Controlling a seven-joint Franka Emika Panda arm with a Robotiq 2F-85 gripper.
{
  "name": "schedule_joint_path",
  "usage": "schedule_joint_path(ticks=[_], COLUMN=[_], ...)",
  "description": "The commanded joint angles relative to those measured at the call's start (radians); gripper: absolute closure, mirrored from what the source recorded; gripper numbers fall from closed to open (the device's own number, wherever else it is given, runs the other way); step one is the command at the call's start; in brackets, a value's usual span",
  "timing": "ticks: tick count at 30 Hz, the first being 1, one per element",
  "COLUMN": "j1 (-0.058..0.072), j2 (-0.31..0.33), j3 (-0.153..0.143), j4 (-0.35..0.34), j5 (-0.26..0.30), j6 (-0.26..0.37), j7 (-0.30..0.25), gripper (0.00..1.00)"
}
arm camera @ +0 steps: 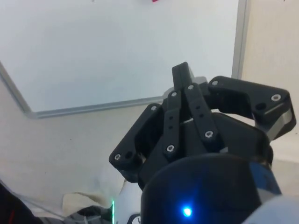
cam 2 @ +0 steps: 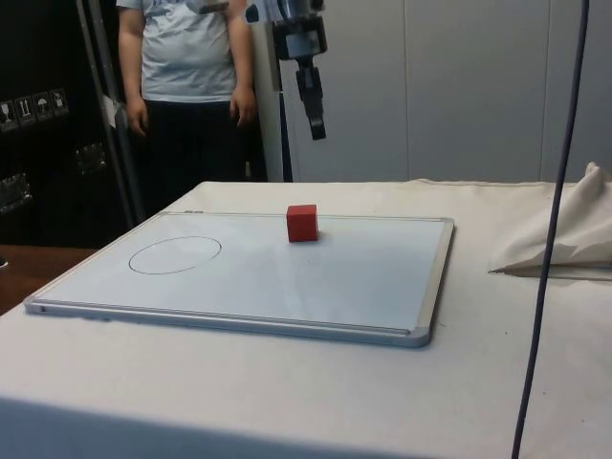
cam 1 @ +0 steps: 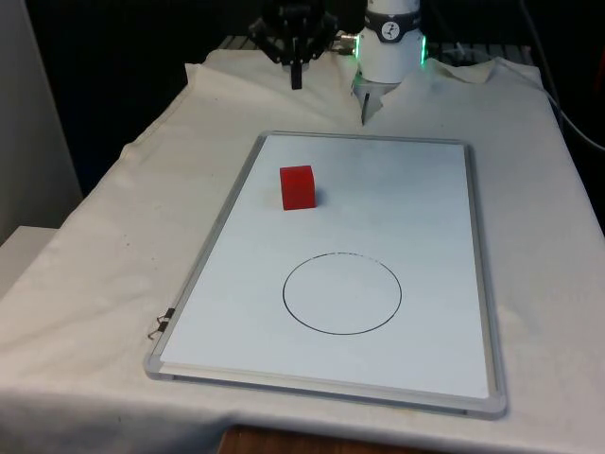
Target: Push the cube into the marked area.
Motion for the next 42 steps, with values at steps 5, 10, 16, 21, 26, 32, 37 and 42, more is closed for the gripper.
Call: schedule_joint_path(ticks=[5,10,16,21,26,32,37,42], j1=[-0.001,-0.003,-0.003,-0.003,-0.003,-0.004,-0.004,-0.001], j2=[0.002,0.026,0.077,0.106,0.148,0.193,0.218,0.24], j3=[-0.003,-0.002,-0.001,0.0,0.001,0.003,0.006,0.002], j4=[-0.037,-0.045,-0.052,-0.057,-0.064,-0.068,-0.07,-0.07], j5=[0.01,0.011,0.017,0.022,0.026,0.027,0.028,0.019], j6=[0.052,0.078,0.138,0.171,0.216,0.259,0.294,0.322], j7=[-0.02,-0.035,-0.056,-0.069,-0.086,-0.102,-0.111,-0.112], gripper=[1.0,1.0,1.0,1.0,1.0,1.0,1.0,1.0])
